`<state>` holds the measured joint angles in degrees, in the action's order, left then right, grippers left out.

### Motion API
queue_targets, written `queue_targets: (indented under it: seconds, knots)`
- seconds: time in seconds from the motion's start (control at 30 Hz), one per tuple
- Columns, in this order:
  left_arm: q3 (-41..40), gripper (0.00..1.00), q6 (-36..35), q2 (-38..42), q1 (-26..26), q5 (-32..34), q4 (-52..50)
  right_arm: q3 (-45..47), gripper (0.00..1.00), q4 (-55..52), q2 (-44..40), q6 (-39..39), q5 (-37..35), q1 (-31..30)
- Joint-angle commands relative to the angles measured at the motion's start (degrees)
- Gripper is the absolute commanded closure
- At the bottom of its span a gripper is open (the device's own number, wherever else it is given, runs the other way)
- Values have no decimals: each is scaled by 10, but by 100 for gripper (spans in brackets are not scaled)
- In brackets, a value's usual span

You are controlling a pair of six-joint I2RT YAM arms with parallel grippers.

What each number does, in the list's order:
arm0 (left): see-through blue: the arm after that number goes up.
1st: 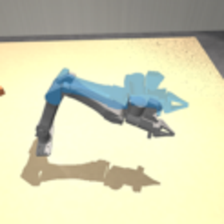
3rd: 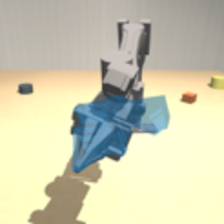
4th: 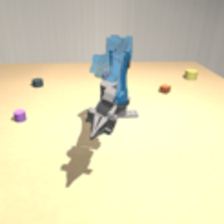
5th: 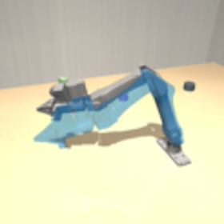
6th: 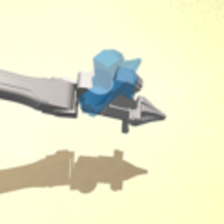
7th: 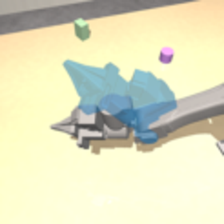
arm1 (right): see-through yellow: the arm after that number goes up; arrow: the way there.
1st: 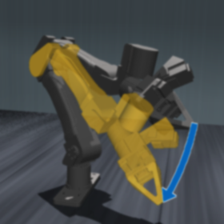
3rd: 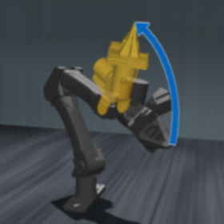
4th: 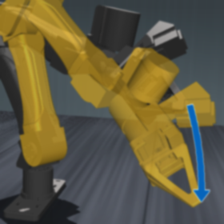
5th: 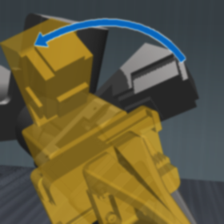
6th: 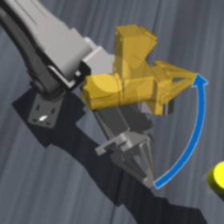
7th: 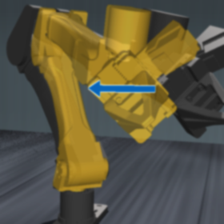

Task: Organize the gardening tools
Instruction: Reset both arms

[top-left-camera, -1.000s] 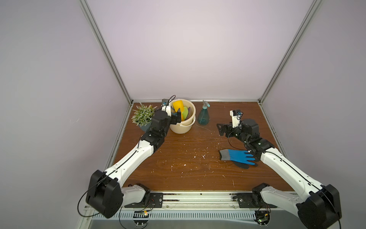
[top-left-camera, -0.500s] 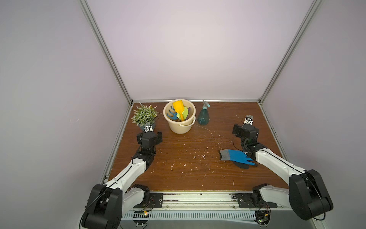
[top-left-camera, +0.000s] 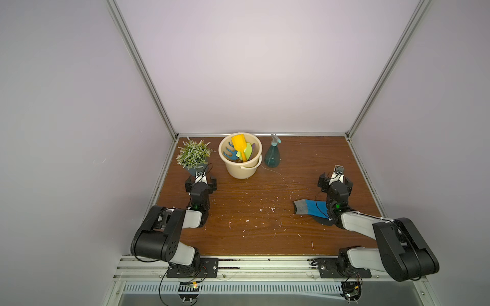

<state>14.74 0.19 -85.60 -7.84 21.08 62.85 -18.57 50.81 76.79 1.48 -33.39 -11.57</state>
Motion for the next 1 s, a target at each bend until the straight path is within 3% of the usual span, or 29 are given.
queue_targets:
  seconds: [0.0, 0.13, 0.23, 0.3, 0.33, 0.4, 0.5, 0.6, 0.97]
  knots:
    - [-22, 1, -3, -5, 20, -40, 95, -27, 1, -4, 4, -4, 31, 16]
    - [-53, 1, 3, -38, 34, -75, 180, 61, 1, 167, 22, -1, 83, 37]
    - [-42, 1, 1, -32, 36, -86, 147, 128, 1, 341, 82, 5, 145, 63]
    - [-43, 1, 1, -37, 36, -81, 158, 132, 1, 389, 121, 9, 148, 70]
    - [-42, 1, 2, -38, 36, -78, 157, 121, 1, 365, 124, 8, 160, 74]
    - [-41, 1, 11, -38, 36, -51, 158, 65, 1, 217, 97, 11, 159, 74]
    - [-42, 1, 15, -37, 36, -45, 158, 82, 1, 291, 118, 2, 154, 69]
    - [-42, 1, 14, -37, 36, -45, 158, 70, 0, 237, 101, 5, 156, 69]
    - [-44, 1, 14, -35, 36, -44, 161, 66, 0, 236, 104, -7, 170, 66]
